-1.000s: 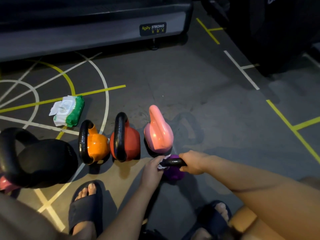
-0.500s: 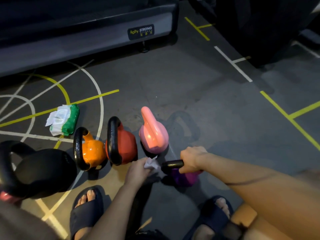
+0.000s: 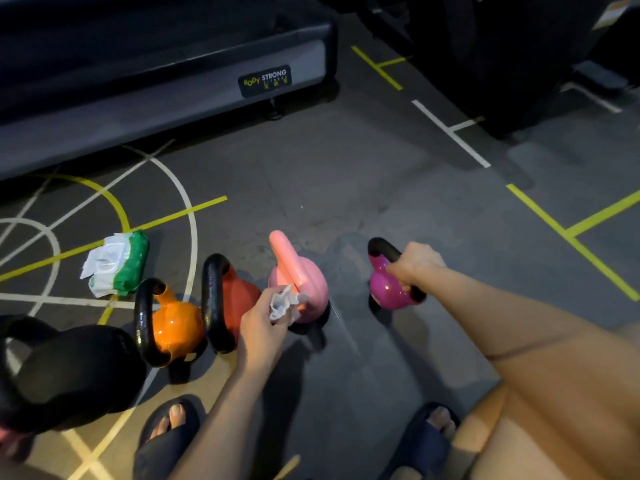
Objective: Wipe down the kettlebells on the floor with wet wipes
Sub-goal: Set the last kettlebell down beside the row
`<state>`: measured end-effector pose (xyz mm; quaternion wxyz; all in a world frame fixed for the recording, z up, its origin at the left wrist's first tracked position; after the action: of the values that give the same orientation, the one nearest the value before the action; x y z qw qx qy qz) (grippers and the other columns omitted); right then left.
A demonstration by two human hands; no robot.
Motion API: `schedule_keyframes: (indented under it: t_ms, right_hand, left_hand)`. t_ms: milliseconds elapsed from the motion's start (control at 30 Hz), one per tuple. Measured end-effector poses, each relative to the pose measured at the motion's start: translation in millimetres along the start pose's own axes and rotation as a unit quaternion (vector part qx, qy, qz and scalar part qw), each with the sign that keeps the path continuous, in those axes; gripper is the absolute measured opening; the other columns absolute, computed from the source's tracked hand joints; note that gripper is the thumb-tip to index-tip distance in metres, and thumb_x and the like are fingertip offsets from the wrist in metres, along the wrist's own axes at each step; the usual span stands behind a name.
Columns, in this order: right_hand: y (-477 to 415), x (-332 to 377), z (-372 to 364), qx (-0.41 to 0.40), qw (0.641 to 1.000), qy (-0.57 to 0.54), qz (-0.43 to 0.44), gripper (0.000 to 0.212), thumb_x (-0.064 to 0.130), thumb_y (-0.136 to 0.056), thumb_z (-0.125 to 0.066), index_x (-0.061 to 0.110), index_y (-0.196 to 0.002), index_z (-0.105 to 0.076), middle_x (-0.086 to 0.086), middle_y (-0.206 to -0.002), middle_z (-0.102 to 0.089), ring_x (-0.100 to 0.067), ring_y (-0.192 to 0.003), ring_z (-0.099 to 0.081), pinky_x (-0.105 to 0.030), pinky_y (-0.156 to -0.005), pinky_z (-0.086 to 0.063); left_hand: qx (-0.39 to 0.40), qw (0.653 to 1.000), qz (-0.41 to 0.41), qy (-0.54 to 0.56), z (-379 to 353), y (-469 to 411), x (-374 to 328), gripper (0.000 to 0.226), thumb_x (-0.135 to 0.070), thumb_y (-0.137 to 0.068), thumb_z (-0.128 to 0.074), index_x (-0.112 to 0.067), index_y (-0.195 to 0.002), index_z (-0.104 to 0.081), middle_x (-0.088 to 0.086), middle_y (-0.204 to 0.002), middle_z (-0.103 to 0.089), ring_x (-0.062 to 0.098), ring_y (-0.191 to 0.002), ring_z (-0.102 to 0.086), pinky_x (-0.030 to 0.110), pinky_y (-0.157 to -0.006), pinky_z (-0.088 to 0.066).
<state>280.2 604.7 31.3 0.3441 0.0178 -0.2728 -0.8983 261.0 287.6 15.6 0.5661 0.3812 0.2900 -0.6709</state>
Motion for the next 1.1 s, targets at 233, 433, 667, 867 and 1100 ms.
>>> schedule_keyframes:
  t_ms: [233,433,667,867,1100]
  right_hand:
    - [-48.4,49.9,-17.6,0.031,0.992,-0.124,-0.011,0.027,0.029,-0.078,-0.067,0.008,-0.095,-0.069,-0.01,-0.079,-0.075,-0.027,-0.074,-0.074,-0.04,-0.076,-0.062]
    - [-46.3,81.0,-36.3,0.071,0.996,-0.043,0.024,0.02,0.027,-0.085,-0.064,0.009,-0.093,-0.065,-0.009,-0.079,-0.075,-0.023,-0.068,-0.072,-0.029,-0.055,-0.056]
    - [-46.8,71.2,-21.1,0.081,0.996,-0.03,0.012,0.041,0.031,-0.09,-0.065,0.004,-0.121,-0.06,-0.015,-0.103,-0.065,-0.029,-0.082,-0.065,-0.031,-0.068,-0.049]
    - [-30.7,98.2,-3.5,0.037,0.998,-0.05,0.016,0.064,0.036,-0.088,-0.066,0.005,-0.138,-0.041,-0.018,-0.135,-0.055,-0.036,-0.122,-0.057,-0.04,-0.099,-0.049]
    - [65.7,240.3,26.0,-0.041,0.941,-0.136,0.306,0.057,0.032,-0.096,-0.057,0.008,-0.145,-0.042,-0.019,-0.142,-0.05,-0.034,-0.133,-0.045,-0.036,-0.108,-0.036]
  left_hand:
    - [0.017,0.999,0.026,-0.03,34.9,-8.0,-3.8,0.021,-0.037,-0.095,-0.068,-0.032,-0.101,-0.049,-0.007,-0.074,-0.069,0.005,-0.06,-0.065,0.032,-0.059,-0.051]
    - [0.006,0.998,0.058,-0.016,51.9,-20.5,8.7,0.014,-0.027,-0.096,-0.068,-0.032,-0.096,-0.054,-0.004,-0.071,-0.07,0.01,-0.059,-0.067,0.035,-0.058,-0.056]
    - [0.024,0.998,0.059,-0.029,45.6,-24.3,-0.4,0.02,-0.013,-0.093,-0.067,-0.032,-0.098,-0.063,-0.013,-0.084,-0.072,0.005,-0.075,-0.067,0.03,-0.069,-0.053]
    - [-0.007,0.997,0.071,0.012,64.4,-35.1,-19.9,0.028,-0.024,-0.084,-0.071,-0.035,-0.11,-0.07,-0.019,-0.105,-0.073,-0.003,-0.096,-0.067,0.032,-0.093,-0.055]
    - [0.0,0.998,0.063,-0.018,150.6,-64.6,-39.3,0.052,-0.036,-0.082,-0.049,-0.022,-0.129,-0.069,0.0,-0.109,-0.077,0.017,-0.099,-0.073,0.044,-0.094,-0.057]
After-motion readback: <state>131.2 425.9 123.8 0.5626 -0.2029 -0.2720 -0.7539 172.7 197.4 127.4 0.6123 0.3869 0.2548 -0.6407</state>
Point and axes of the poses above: each hand's wrist, its own y-axis away from the middle knuckle, its own z-axis out of the back of the hand, x = y × z, the point moved 5 cm from there along -y, towards the middle knuckle
